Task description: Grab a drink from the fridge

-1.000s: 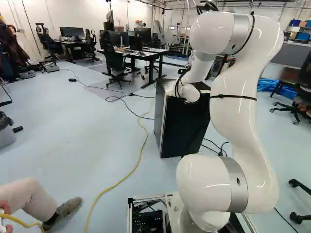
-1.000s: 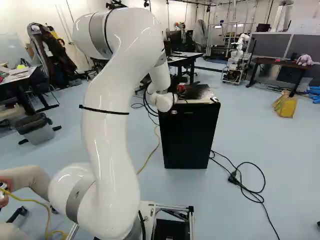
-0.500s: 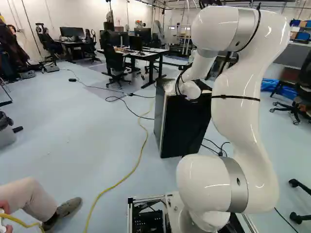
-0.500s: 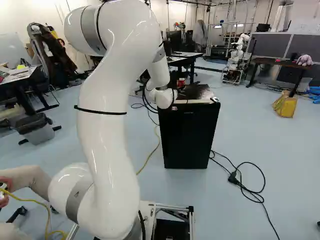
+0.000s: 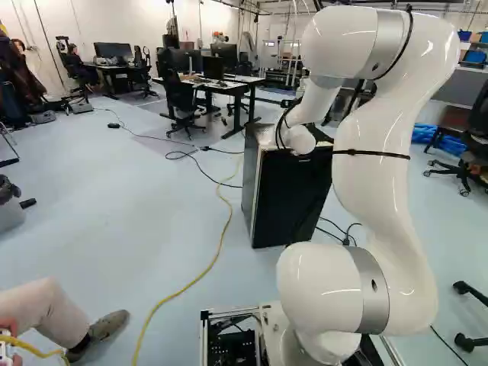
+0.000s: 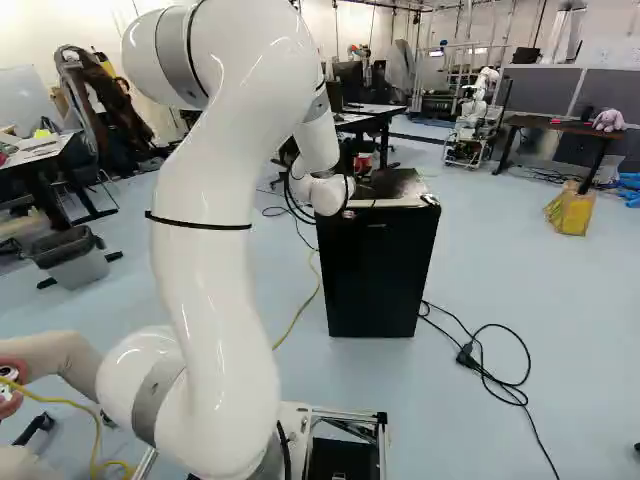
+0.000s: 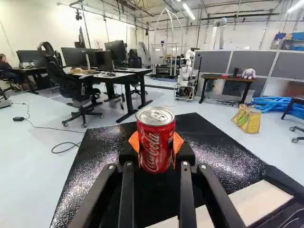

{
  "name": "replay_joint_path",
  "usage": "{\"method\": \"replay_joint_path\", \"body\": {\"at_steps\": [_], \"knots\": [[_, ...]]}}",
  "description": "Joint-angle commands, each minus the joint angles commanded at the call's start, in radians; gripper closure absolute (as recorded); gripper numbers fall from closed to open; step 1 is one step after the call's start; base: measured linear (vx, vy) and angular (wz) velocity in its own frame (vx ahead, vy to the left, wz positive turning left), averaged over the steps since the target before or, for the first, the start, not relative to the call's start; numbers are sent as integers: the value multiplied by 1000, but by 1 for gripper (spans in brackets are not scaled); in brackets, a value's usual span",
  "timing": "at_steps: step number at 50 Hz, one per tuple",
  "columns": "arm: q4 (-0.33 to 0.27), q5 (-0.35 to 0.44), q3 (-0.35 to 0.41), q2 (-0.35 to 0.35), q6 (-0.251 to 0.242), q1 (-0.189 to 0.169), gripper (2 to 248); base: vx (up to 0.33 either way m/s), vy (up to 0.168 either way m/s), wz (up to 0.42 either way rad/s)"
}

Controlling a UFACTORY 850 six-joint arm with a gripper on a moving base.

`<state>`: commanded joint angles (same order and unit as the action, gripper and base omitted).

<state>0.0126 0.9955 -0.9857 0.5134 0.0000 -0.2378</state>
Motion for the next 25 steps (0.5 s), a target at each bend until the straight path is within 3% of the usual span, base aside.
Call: {"method": "replay_joint_path", "body": {"at_steps": [25], "knots": [[-1, -9, 65, -58, 0, 17, 163, 0, 0, 0]]}}
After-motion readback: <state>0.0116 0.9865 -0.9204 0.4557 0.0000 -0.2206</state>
